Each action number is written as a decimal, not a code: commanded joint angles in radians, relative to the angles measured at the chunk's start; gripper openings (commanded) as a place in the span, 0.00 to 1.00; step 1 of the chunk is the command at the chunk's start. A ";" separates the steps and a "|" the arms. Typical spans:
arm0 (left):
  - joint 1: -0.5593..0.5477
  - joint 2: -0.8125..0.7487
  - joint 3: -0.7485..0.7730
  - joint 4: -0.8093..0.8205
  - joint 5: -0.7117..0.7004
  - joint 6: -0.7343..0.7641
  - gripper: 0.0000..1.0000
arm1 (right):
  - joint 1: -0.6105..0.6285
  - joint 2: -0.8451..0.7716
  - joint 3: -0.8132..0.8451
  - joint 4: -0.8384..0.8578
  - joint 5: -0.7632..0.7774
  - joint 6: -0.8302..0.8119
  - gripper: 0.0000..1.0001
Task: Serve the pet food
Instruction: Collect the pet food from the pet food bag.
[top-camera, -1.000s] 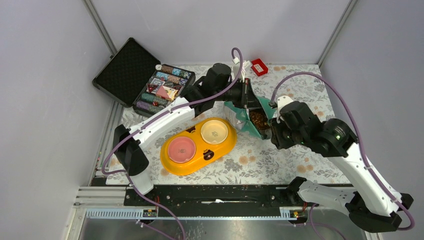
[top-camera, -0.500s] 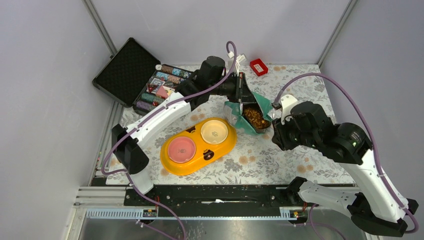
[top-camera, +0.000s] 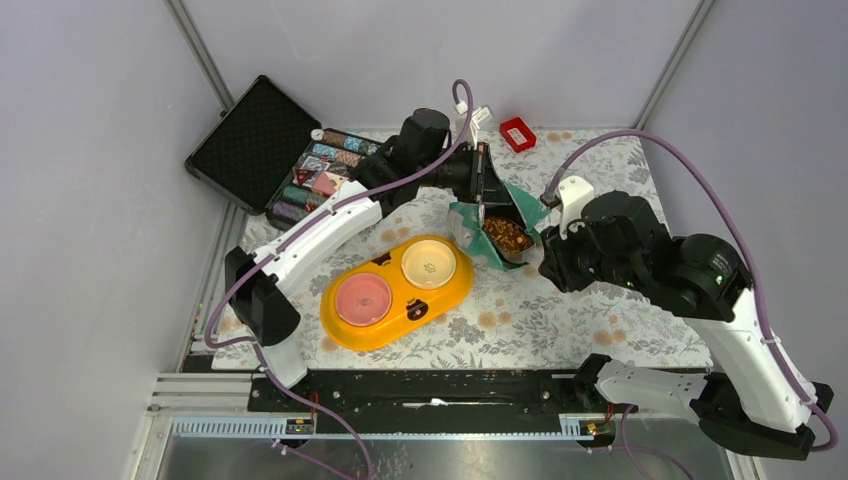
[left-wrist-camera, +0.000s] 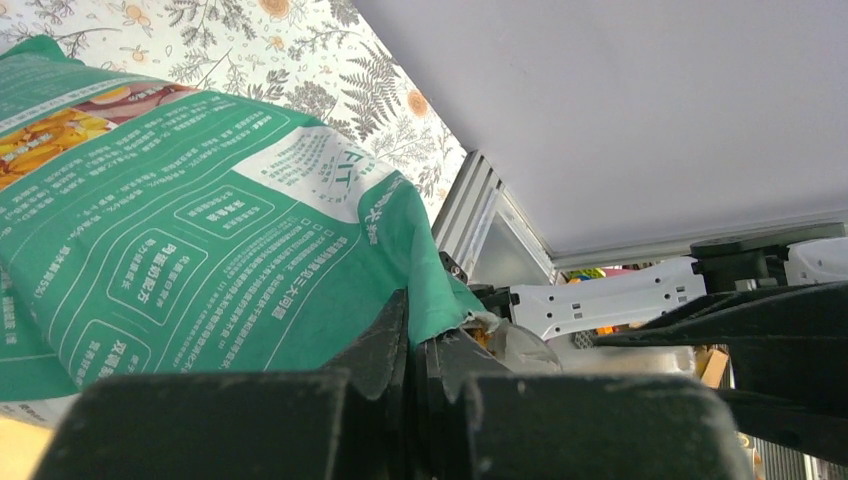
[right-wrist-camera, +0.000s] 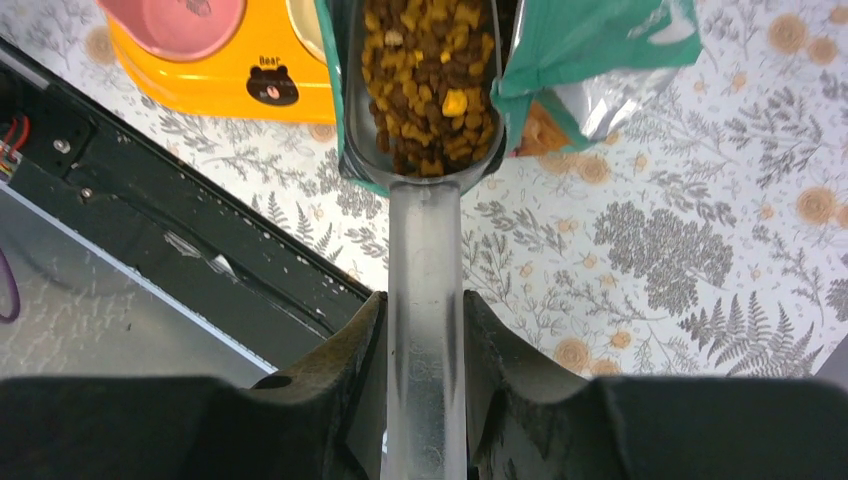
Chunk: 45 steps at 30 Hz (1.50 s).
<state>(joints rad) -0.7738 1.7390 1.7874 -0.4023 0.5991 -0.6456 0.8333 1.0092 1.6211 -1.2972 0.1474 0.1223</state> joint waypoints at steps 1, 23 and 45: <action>-0.031 -0.044 0.127 0.197 0.118 -0.061 0.00 | 0.034 0.037 0.107 0.066 0.065 0.001 0.00; -0.002 -0.033 0.118 0.255 0.130 -0.112 0.00 | 0.115 0.003 0.091 -0.061 0.113 -0.029 0.00; 0.036 -0.042 0.084 0.278 0.117 -0.128 0.00 | 0.136 -0.024 0.133 -0.014 0.104 -0.040 0.00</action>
<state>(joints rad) -0.7406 1.7699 1.8061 -0.3595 0.6422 -0.7376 0.9565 0.9932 1.7046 -1.3540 0.2455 0.1078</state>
